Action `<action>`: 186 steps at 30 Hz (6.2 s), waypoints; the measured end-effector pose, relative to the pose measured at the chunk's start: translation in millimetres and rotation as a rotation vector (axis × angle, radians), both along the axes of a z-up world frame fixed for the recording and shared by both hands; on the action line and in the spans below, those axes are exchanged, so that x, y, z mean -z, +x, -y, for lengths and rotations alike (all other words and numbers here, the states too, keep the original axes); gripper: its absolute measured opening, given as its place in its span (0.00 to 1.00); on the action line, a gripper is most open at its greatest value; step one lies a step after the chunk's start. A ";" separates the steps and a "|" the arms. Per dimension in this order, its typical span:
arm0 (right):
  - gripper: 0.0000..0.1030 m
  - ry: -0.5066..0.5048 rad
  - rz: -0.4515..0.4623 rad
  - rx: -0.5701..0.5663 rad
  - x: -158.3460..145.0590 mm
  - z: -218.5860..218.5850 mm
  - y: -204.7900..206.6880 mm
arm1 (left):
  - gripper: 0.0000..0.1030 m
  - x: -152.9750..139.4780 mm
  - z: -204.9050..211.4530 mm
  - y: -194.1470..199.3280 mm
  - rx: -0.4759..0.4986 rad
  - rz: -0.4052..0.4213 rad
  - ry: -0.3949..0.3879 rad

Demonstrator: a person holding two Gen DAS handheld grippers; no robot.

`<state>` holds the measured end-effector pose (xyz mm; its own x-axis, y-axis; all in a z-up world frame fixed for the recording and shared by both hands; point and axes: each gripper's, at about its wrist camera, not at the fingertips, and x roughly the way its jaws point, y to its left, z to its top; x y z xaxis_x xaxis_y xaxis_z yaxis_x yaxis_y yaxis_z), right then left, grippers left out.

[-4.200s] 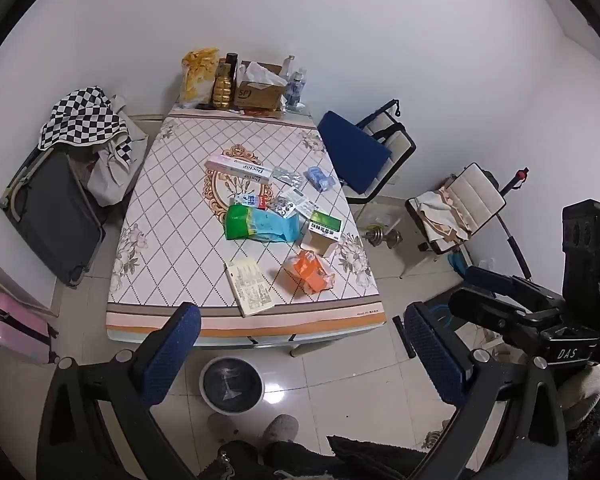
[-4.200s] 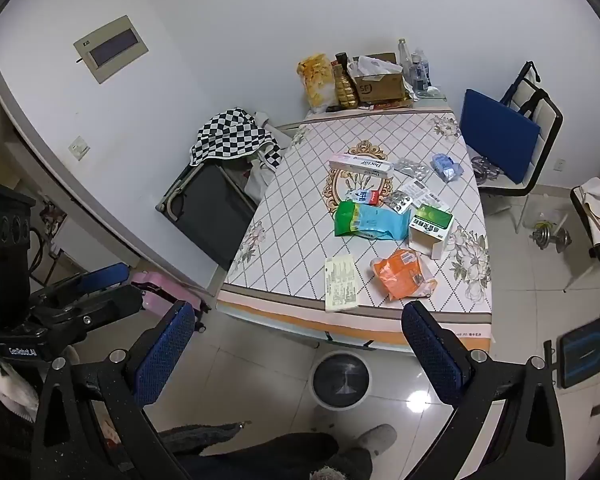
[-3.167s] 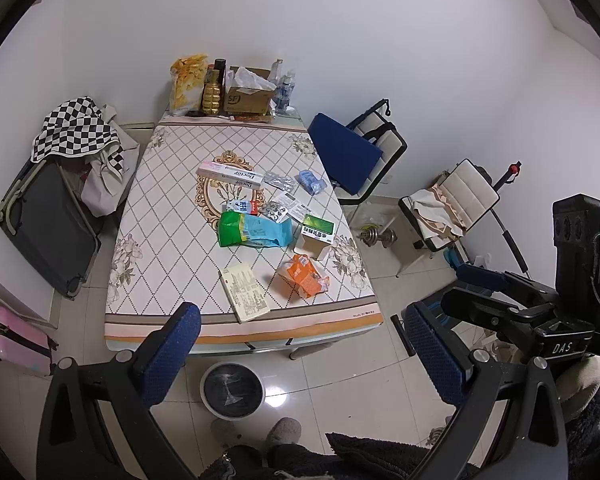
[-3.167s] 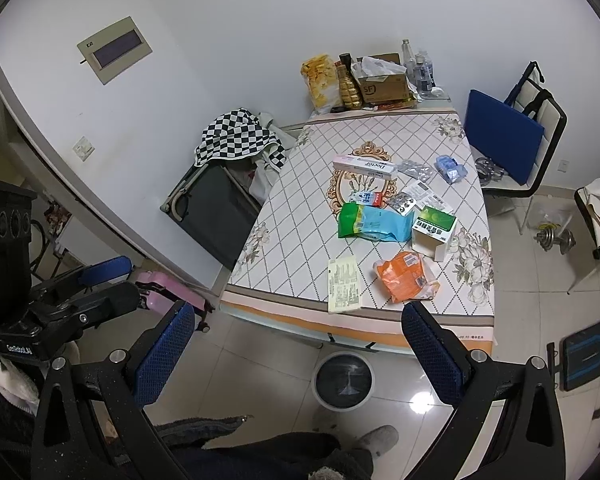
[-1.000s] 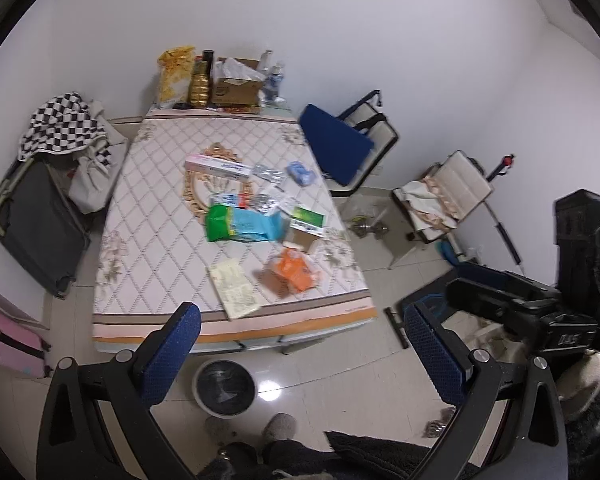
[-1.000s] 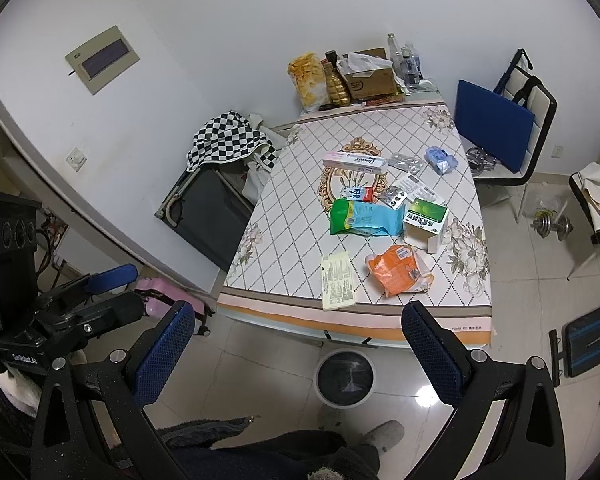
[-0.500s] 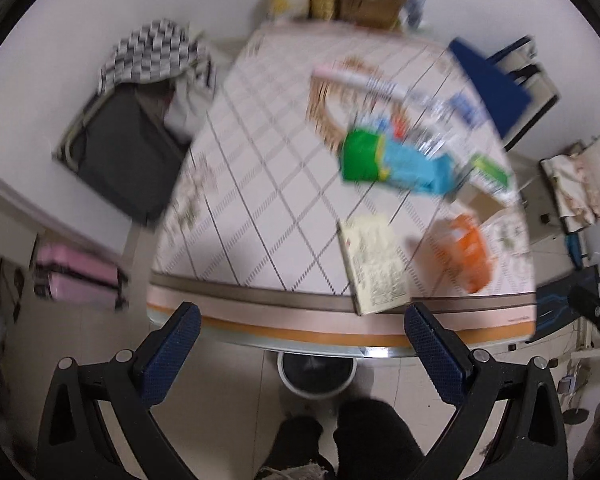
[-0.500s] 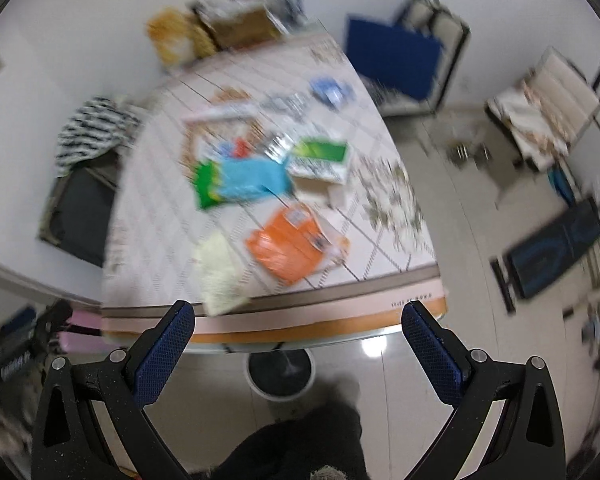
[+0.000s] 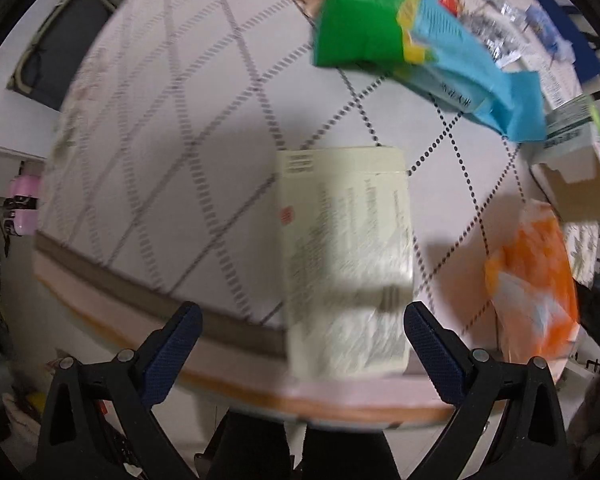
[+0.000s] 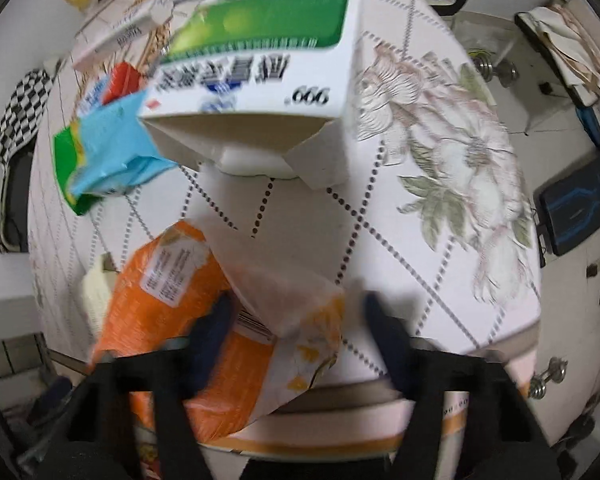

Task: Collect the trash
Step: 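Grasp the cream leaflet with the left gripper while the right grasps the orange bag, then carry both items over the trash bin and open both grippers, then grasp the green-blue bag with the left gripper while the right grasps the green box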

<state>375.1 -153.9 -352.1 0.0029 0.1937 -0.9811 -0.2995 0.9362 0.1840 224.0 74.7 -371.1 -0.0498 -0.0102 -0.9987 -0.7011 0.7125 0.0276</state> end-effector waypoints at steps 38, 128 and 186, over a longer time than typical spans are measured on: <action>0.21 0.080 0.158 0.161 -88.4 76.9 -155.9 | 0.68 -127.8 69.9 -136.5 0.318 0.316 0.183; 0.99 -0.004 0.138 -0.130 -127.7 -3.4 -259.1 | 1.00 -114.1 16.8 -190.2 0.168 0.254 0.198; 0.85 -0.149 0.015 -0.050 -18.6 -40.0 98.0 | 0.13 -71.1 -29.8 85.4 -0.027 0.176 0.081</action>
<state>473.1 -113.9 -333.6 0.0119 0.0459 -0.9989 -0.3479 0.9367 0.0389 309.5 104.5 -299.9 0.1249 0.0717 -0.9896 -0.7188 0.6941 -0.0405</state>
